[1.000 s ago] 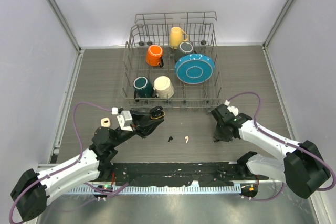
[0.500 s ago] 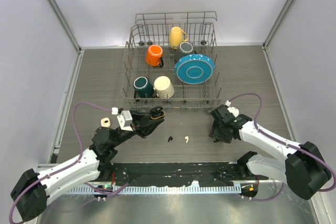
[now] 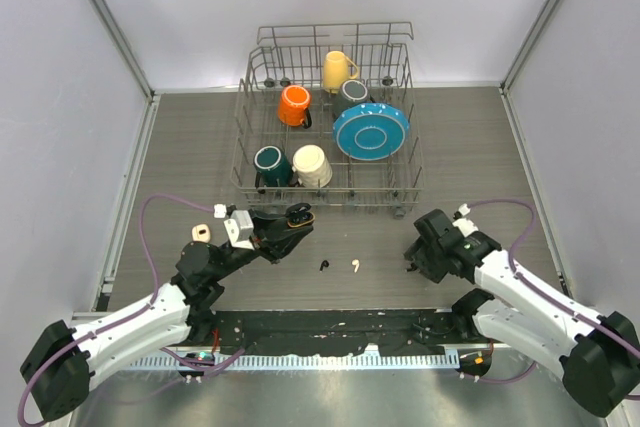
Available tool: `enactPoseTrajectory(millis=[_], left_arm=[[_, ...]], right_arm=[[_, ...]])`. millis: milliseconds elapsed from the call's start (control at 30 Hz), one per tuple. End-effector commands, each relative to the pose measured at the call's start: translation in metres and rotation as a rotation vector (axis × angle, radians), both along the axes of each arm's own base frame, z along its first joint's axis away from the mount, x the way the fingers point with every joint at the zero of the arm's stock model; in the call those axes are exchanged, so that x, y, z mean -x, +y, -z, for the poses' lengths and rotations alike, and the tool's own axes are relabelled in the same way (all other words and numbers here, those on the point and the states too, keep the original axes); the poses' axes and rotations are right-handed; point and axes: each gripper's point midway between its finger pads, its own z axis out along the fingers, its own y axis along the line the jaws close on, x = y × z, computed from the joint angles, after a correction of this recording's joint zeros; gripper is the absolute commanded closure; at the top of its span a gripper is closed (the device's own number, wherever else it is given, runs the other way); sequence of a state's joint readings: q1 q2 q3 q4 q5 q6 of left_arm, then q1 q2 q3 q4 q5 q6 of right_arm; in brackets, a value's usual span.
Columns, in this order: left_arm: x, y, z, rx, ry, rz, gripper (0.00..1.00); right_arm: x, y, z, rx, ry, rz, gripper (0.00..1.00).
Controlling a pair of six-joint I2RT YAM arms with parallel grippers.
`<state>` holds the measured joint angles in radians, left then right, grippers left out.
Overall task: Insert the wireless bluetooth earbuds into the charging case
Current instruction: Pick up the earbud from the center of the board.
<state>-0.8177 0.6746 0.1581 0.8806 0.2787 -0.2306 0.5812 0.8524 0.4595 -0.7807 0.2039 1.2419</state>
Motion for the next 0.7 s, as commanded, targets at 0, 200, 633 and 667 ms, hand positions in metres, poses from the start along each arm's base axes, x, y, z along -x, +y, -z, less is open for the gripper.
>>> enactPoseTrajectory(millis=[0,200,633,667], left_arm=[[-0.001,0.003,-0.012,0.038,-0.038,-0.017,1.00],[0.000,0.005,-0.012,0.041,-0.040,-0.020,1.00],[-0.002,0.006,-0.011,0.033,-0.037,-0.031,1.00],[-0.002,0.006,-0.011,0.032,-0.039,-0.032,1.00]], right_arm=[[-0.004,0.001,-0.006,-0.024,0.018,0.119,0.45],[-0.006,-0.002,0.001,0.046,0.065,0.092,0.50],[-0.011,-0.005,0.009,0.060,0.043,0.121,0.58],[-0.012,-0.005,0.010,0.061,0.042,0.122,0.58]])
